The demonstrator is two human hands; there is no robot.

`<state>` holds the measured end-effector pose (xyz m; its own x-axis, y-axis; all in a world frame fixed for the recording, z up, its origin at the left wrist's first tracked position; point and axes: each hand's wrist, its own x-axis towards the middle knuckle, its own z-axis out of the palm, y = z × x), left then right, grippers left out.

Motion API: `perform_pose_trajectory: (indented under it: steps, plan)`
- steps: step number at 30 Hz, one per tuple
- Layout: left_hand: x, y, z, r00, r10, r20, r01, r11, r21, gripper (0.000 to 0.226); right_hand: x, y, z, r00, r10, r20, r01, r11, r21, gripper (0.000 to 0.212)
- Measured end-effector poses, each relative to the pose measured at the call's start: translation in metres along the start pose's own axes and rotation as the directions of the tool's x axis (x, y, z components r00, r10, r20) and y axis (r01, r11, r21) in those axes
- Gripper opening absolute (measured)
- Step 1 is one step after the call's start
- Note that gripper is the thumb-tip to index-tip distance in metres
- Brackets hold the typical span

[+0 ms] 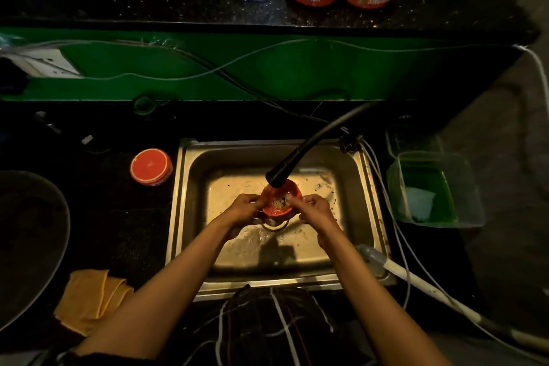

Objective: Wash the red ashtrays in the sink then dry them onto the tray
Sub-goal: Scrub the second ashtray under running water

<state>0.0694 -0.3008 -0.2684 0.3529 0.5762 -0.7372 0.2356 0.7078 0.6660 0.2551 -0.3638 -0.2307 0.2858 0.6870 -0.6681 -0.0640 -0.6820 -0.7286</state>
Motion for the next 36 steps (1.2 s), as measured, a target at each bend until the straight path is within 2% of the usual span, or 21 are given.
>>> perform_pose_trajectory:
  steps: [1, 3, 6, 10, 12, 14, 16, 20, 23, 26, 28, 31, 36]
  plan:
    - [-0.002, -0.003, 0.003, 1.0, -0.017, 0.017, 0.019, 0.997, -0.071, 0.029, 0.004, -0.001, -0.001, 1.0, -0.022, -0.011, 0.022, 0.999, -0.03, 0.048]
    - [-0.005, -0.006, 0.004, 0.999, -0.037, 0.011, 0.038, 0.982, -0.185, 0.035, 0.01, -0.005, -0.002, 0.998, -0.069, -0.008, 0.067, 0.992, -0.104, 0.038]
    - [-0.011, -0.007, -0.005, 0.999, -0.004, -0.051, -0.009, 0.97, -0.244, 0.048, 0.019, -0.01, 0.004, 0.994, -0.101, 0.052, 0.108, 0.981, -0.158, 0.024]
    - [-0.022, -0.005, -0.026, 0.994, 0.043, -0.097, -0.051, 0.996, -0.079, 0.053, 0.03, -0.004, 0.021, 0.992, -0.049, 0.116, 0.077, 0.963, -0.257, 0.026]
    - [-0.026, -0.003, -0.037, 0.992, 0.069, -0.102, -0.068, 0.998, 0.013, 0.052, 0.033, 0.002, 0.03, 0.992, 0.002, 0.124, 0.034, 0.957, -0.288, 0.015]
    - [-0.028, 0.003, -0.043, 0.986, 0.098, -0.134, -0.09, 0.994, 0.068, 0.046, 0.031, 0.006, 0.037, 0.986, 0.062, 0.154, -0.021, 0.967, -0.254, 0.012]
    - [-0.028, 0.01, -0.044, 0.974, 0.123, -0.191, -0.105, 0.989, 0.1, 0.038, 0.027, 0.009, 0.043, 0.974, 0.123, 0.19, -0.086, 0.978, -0.188, 0.021]
    - [-0.021, 0.017, -0.034, 0.967, 0.139, -0.214, -0.118, 0.987, 0.109, 0.032, 0.016, 0.015, 0.042, 0.963, 0.158, 0.218, -0.148, 0.987, -0.062, 0.02]
    - [-0.013, 0.017, -0.024, 0.976, 0.121, -0.179, -0.106, 0.99, 0.093, 0.026, 0.011, 0.013, 0.03, 0.984, 0.119, 0.133, -0.115, 0.993, -0.042, 0.021]
    - [-0.006, 0.009, -0.016, 0.991, 0.11, -0.073, -0.105, 0.993, 0.06, 0.02, 0.014, 0.012, 0.015, 1.0, 0.014, 0.013, -0.014, 0.999, -0.041, 0.015]
    - [-0.001, 0.003, -0.011, 0.993, 0.115, -0.015, -0.114, 0.993, 0.034, 0.023, 0.018, 0.009, 0.006, 0.998, -0.05, -0.031, 0.048, 0.997, -0.064, 0.02]
    - [0.003, -0.005, -0.006, 0.994, 0.111, -0.002, -0.111, 0.994, 0.003, 0.034, 0.025, 0.005, 0.0, 0.994, -0.102, -0.05, 0.093, 0.984, -0.154, 0.028]
    - [-0.002, -0.013, -0.017, 0.996, 0.077, -0.051, -0.076, 0.997, 0.023, 0.041, 0.033, 0.004, 0.013, 0.992, -0.127, 0.018, 0.127, 0.951, -0.28, 0.028]
